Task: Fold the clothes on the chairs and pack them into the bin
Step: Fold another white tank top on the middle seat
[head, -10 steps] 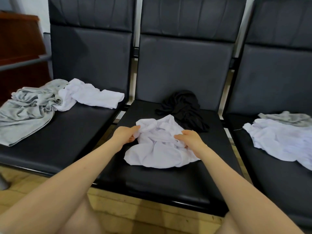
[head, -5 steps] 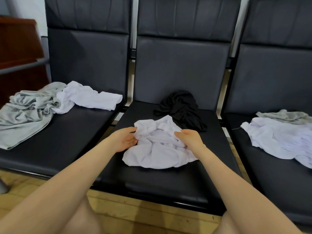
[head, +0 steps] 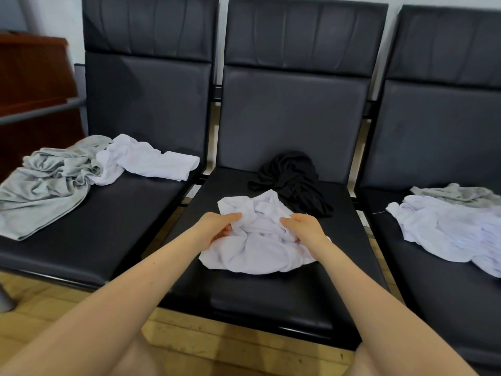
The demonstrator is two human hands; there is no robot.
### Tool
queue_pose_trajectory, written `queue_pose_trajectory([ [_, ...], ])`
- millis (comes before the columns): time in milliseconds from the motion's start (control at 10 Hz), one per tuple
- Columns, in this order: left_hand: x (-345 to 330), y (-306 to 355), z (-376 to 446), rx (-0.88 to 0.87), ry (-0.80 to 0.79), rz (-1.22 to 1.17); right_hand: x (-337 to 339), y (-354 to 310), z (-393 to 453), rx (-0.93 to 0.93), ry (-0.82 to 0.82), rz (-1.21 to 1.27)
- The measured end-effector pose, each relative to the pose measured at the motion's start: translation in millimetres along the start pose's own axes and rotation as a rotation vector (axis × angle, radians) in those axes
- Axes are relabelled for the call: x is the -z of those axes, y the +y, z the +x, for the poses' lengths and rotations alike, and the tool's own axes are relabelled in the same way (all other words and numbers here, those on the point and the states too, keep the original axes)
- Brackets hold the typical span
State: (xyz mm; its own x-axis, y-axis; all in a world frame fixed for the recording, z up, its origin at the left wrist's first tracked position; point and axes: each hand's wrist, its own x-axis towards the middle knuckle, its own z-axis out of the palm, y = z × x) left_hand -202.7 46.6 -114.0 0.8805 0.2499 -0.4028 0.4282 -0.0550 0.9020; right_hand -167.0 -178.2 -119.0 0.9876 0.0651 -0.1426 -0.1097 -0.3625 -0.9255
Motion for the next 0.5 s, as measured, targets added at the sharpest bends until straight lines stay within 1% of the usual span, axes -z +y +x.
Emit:
queue_pose_trajectory([
  [100,-10,8,-2,-0.035,0.079,-0.093,1,-8,-3,-0.054,-0.015,0.133],
  [200,-7,28,-8,-0.178,0.110,-0.247,5,-29,-5,-0.129,0.017,0.463],
  [300,4,55,-20,-0.266,0.102,-0.403,15,-67,-5,-0.096,-0.061,0.776],
  [400,19,93,-35,-0.358,0.153,-0.437,32,-106,-13,-0.031,-0.021,0.867],
  [500,35,142,-63,-0.489,0.122,-0.492,54,-176,-37,-0.026,-0.108,0.978],
])
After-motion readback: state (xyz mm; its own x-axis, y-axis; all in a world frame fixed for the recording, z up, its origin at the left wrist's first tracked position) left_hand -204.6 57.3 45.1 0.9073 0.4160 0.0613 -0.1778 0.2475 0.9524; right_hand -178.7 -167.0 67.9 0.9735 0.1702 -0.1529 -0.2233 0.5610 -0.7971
